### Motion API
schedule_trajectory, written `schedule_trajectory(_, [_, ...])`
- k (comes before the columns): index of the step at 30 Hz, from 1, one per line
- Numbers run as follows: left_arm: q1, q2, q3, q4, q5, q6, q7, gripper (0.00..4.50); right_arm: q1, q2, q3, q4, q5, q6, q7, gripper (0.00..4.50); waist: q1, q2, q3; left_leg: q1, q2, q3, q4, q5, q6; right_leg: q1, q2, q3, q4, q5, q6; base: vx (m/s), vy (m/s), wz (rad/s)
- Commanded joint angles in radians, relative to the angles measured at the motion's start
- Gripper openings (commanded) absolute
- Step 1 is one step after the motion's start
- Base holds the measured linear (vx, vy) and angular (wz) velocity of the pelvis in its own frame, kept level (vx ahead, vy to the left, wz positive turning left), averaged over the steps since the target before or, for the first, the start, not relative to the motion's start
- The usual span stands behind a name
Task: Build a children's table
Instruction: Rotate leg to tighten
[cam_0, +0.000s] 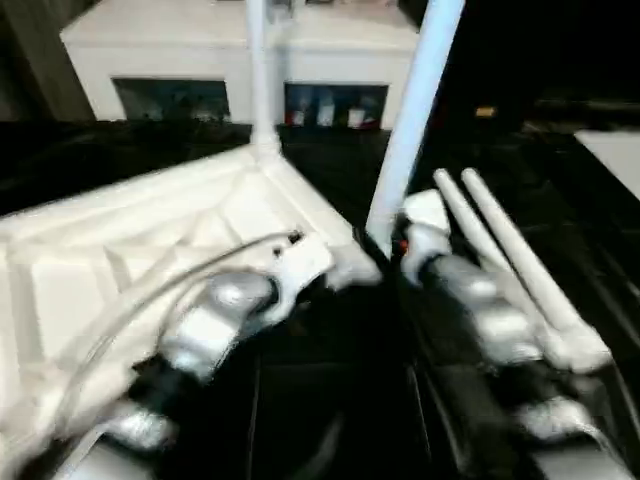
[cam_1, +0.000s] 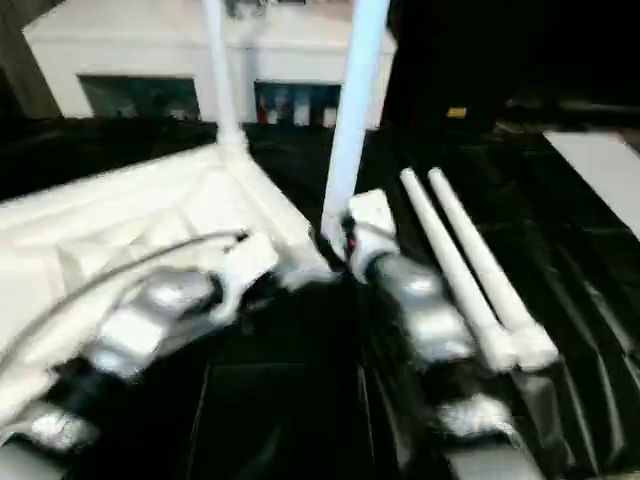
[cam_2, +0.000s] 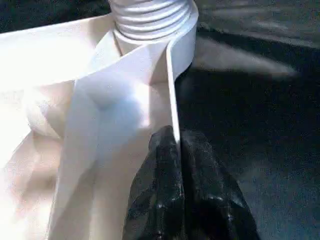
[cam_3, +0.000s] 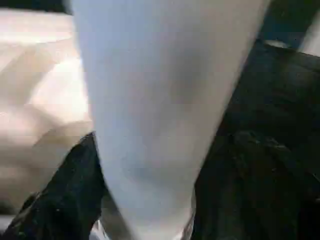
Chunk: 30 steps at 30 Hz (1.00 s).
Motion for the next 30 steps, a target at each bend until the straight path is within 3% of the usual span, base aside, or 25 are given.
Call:
schedule_trajectory(1, [0.034,0.050,-0.023,-0.049,-0.030,-0.074,-0.115,0.00,0.048,-0.080,0.015,-0.080,0.040,0.015,0.162,4.01,0.005,0.004,-0.071,0.022,0.053,-0.021,-0.070,-0.163,0.053,0.048,-0.049,0.044,-0.047,-0.064,-0.231,0.000,0.000,0.00])
schedule_trajectory(3, [0.050,0.079,-0.033,-0.082,-0.053,-0.100,-0.182,0.00,0.080,-0.131,0.039,-0.124,0.068,0.011,0.266,4.01,0.007,0.005,-0.070,0.019,0.053,-0.019,-0.068,-0.134,0.079,0.047,-0.047,0.044,-0.039,-0.015,-0.256,0.000,0.000,0.00])
schedule_trajectory(6, [0.054,0.097,-0.041,-0.108,-0.070,-0.082,-0.220,0.00,0.101,-0.182,0.066,-0.148,0.087,0.024,0.369,4.01,0.013,0.008,-0.065,0.024,0.057,-0.017,-0.071,-0.174,0.067,0.046,-0.051,0.045,-0.047,-0.077,-0.268,0.000,0.000,0.00])
schedule_trajectory(7, [0.053,0.099,-0.041,-0.111,-0.075,-0.083,-0.225,0.00,0.102,-0.193,0.071,-0.151,0.088,0.030,0.389,4.01,0.012,0.007,-0.061,0.025,0.057,-0.018,-0.076,-0.224,0.043,0.044,-0.050,0.045,-0.054,-0.150,-0.260,0.000,0.000,0.00])
schedule_trajectory(11, [0.041,0.096,-0.040,-0.095,-0.077,-0.096,-0.230,0.00,0.074,-0.202,0.087,-0.102,0.064,0.020,0.423,4.01,0.010,-0.001,-0.058,0.028,0.057,-0.023,-0.080,-0.305,-0.002,0.038,-0.055,0.048,-0.067,-0.291,-0.220,0.000,0.000,0.00])
schedule_trajectory(14, [0.036,0.094,-0.036,-0.086,-0.073,-0.105,-0.224,0.00,0.071,-0.213,0.101,-0.088,0.056,0.012,0.439,3.65,0.009,0.000,-0.057,0.026,0.057,-0.024,-0.081,-0.307,-0.007,0.037,-0.055,0.048,-0.070,-0.313,-0.203,0.000,0.000,0.00])
schedule_trajectory(18, [0.035,0.097,-0.030,-0.086,-0.076,-0.105,-0.229,0.00,0.068,-0.219,0.102,-0.076,0.053,0.019,0.456,3.28,0.011,-0.004,-0.060,0.023,0.056,-0.024,-0.080,-0.283,-0.001,0.039,-0.056,0.047,-0.068,-0.296,-0.200,0.000,0.000,0.00])
schedule_trajectory(23, [0.035,0.101,-0.028,-0.084,-0.076,-0.106,-0.235,0.00,0.070,-0.224,0.104,-0.070,0.044,0.023,0.473,2.85,0.011,-0.003,-0.064,0.020,0.055,-0.022,-0.075,-0.231,0.020,0.042,-0.054,0.047,-0.059,-0.214,-0.223,0.000,0.000,0.00])
schedule_trajectory(30, [0.036,0.104,-0.028,-0.078,-0.074,-0.112,-0.240,0.00,0.075,-0.205,0.088,-0.062,0.064,0.026,0.478,2.71,0.011,-0.002,-0.063,0.020,0.055,-0.022,-0.075,-0.238,0.021,0.042,-0.054,0.046,-0.060,-0.231,-0.227,0.000,0.000,0.00])
